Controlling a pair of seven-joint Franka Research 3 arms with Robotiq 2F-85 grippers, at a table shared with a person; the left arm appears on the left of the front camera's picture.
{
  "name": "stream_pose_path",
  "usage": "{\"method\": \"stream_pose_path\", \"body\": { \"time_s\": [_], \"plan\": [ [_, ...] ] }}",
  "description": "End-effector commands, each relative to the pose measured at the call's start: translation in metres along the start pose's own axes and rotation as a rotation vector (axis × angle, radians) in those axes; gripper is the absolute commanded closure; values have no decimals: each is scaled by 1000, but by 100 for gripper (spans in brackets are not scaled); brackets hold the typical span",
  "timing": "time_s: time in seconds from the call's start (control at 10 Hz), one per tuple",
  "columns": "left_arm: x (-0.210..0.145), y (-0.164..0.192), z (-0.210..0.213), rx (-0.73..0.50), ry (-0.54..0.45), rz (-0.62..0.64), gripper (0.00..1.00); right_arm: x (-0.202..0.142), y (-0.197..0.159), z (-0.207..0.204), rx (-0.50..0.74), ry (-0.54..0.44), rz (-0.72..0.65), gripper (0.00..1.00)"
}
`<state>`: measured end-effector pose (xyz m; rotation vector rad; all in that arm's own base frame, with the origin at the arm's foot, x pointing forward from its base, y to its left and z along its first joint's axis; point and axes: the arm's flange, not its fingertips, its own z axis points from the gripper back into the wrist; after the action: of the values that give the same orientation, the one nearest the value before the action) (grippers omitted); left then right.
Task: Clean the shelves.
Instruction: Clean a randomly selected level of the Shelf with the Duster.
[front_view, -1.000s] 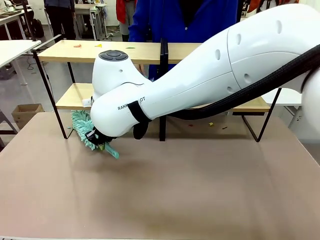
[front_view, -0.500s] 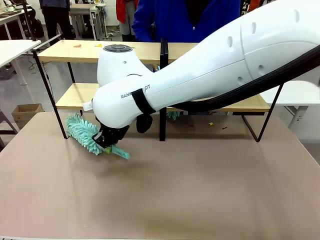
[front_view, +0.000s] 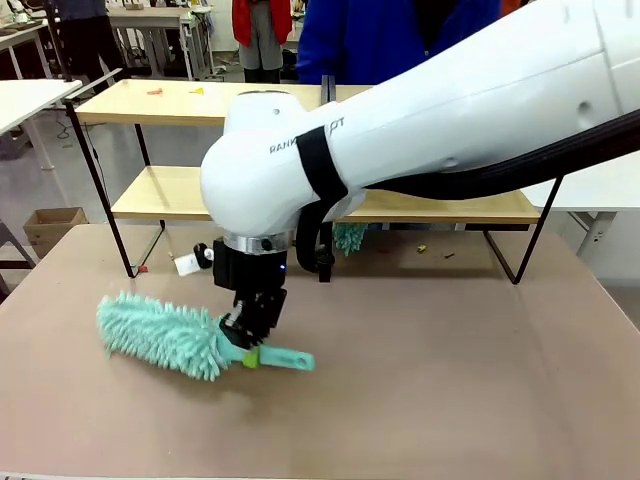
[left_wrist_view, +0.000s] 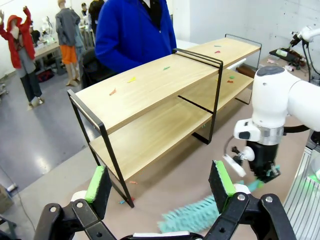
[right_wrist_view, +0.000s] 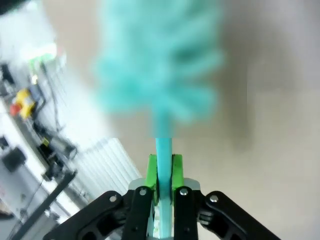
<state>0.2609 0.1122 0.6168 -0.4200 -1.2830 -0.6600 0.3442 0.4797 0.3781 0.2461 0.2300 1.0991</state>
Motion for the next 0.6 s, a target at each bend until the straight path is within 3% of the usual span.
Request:
{"method": "stream_pose_path", "body": {
  "time_s": [0.0, 0.2, 0.5],
  "plan": [
    [0, 0, 0, -1, 8, -6, 0, -36, -3, 13, 93, 66, 104, 88],
    [0, 0, 0, -1, 8, -6, 0, -59, -4, 32, 150, -23, 138, 88],
    [0, 0, 0, -1, 8, -6, 0, -94, -25, 64, 203, -250, 145, 88]
  ]
}}
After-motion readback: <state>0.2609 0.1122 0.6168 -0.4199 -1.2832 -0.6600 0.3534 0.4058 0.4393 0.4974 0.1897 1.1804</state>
